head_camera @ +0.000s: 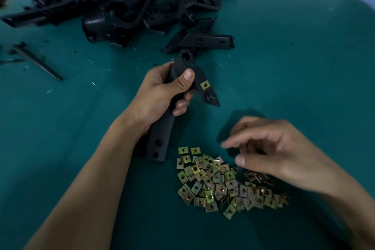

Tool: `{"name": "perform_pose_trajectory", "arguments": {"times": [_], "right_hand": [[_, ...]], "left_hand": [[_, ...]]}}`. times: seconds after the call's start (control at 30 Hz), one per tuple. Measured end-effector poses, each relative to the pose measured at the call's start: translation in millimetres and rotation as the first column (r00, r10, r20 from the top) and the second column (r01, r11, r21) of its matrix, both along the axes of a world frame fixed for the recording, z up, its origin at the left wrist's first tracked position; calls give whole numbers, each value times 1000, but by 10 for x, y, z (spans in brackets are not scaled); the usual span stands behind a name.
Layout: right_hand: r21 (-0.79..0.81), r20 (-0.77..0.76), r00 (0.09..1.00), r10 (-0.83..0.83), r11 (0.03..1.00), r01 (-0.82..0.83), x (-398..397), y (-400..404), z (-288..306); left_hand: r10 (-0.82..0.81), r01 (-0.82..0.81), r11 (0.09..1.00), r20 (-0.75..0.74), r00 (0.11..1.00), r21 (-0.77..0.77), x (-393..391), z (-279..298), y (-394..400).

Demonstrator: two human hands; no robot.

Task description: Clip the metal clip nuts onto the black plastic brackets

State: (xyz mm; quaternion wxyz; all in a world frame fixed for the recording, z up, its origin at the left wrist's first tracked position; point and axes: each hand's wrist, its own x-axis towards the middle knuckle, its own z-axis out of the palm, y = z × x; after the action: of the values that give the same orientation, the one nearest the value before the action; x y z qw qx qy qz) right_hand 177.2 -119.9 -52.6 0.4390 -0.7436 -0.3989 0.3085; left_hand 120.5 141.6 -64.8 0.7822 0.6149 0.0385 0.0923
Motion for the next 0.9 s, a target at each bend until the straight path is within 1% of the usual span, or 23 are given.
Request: {"name": "perform_pose_trajectory", "arguments": {"times": [0.1, 0.27, 0.4, 0.43, 0.57, 0.63, 0.67, 0.73, 0.77, 0.8, 0.9], "right_hand": [[50, 109, 991, -76, 996, 71, -200, 30, -15], [-7, 175, 983, -50, 999, 52, -282, 183, 10], [6, 221, 975, -20, 1000, 19, -288, 149, -14], [21, 212, 977, -18, 1000, 14, -281, 139, -22], [161, 58, 996, -64, 985, 54, -212, 126, -19], [238, -77, 994, -76, 967, 93, -150, 134, -20], [280, -180, 979, -96, 949, 144, -113, 137, -21], [339, -409, 904, -123, 900, 276, -19, 137, -25], [350, -493, 861, -126, 877, 329, 29, 138, -27], [359, -545, 829, -127, 858, 368, 74, 146, -27], [389, -631, 766, -127, 802, 453, 200, 244, -40]], "left_hand": [[-31, 31, 1000, 5, 1000, 5, 3, 6, 0], [-40, 40, 999, 3, 999, -3, 4, 4, 6], [-44, 44, 999, 4, 999, -9, 9, 5, 5], [-47, 47, 999, 5, 999, -8, 9, 4, 6], [-53, 53, 999, 5, 999, -7, 8, -4, 12], [-54, 54, 999, 3, 999, -10, 10, -6, 15], [-55, 55, 998, 3, 998, -12, 11, -6, 18], [-60, 60, 998, 4, 998, -11, 10, -8, 27], [-63, 63, 998, 5, 998, -7, 8, -11, 31], [-66, 66, 998, 6, 998, -3, 9, -16, 32], [-69, 69, 998, 11, 998, -6, 13, -21, 32]]}}
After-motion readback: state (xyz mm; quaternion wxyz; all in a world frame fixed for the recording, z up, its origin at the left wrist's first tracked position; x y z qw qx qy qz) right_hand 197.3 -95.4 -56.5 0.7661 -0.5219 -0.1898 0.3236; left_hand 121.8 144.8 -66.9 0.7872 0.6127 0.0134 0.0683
